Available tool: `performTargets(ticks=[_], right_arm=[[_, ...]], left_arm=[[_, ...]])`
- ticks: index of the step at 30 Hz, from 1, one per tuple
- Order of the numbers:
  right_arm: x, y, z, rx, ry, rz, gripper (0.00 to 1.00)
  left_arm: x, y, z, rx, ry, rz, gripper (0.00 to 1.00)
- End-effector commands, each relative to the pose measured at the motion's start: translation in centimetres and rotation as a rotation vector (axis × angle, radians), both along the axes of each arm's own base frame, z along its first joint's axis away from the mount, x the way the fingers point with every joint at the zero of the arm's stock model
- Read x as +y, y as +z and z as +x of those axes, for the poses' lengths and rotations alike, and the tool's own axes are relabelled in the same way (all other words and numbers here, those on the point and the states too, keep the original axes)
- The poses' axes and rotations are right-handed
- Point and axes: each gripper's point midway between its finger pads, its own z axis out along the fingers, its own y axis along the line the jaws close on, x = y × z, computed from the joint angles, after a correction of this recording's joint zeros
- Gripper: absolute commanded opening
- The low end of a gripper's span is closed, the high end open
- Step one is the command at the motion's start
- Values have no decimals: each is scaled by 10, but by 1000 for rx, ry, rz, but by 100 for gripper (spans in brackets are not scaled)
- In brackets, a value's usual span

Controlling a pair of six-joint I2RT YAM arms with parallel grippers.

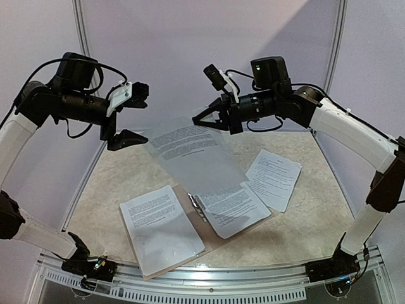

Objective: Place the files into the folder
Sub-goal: Pass from the right arm to the left

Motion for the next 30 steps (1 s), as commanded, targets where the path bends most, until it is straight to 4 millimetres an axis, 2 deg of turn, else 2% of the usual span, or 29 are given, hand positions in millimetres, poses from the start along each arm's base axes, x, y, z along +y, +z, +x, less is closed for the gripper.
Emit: performTargets(ticks=[1, 4, 5, 10, 14, 16, 18, 21, 22, 27, 30], right_arm=[[12, 5, -5, -25, 34, 24, 0], [13, 9, -4, -40, 30, 37, 0], [13, 10, -3, -44, 29, 42, 0], [12, 14, -3, -56, 19, 50, 0], [12, 11, -5, -45, 34, 44, 0], [11, 9, -7, -45, 42, 37, 0], [10, 9, -10, -51, 55, 36, 0], [7, 7, -12, -56, 59, 29, 0], [7, 7, -13, -60, 61, 30, 0], [6, 8, -17, -50, 75, 44, 0], [6, 8, -17, -50, 76, 46, 0]], left_arm=[[-18, -6, -46, 129, -219, -31, 99], [-26, -19, -55, 188, -267, -32, 99], [-28, -22, -53, 194, -262, -29, 96], [-33, -42, -54, 221, -270, 23, 65], [-35, -56, -47, 219, -235, 69, 28], [-34, -56, -43, 205, -210, 69, 18], [-32, -56, -37, 188, -181, 73, 19], [-30, -55, -28, 162, -138, 82, 42], [-30, -53, -23, 147, -118, 84, 46], [-25, -37, 13, 23, 22, 102, 51], [-26, -27, 26, -30, 50, 114, 53]])
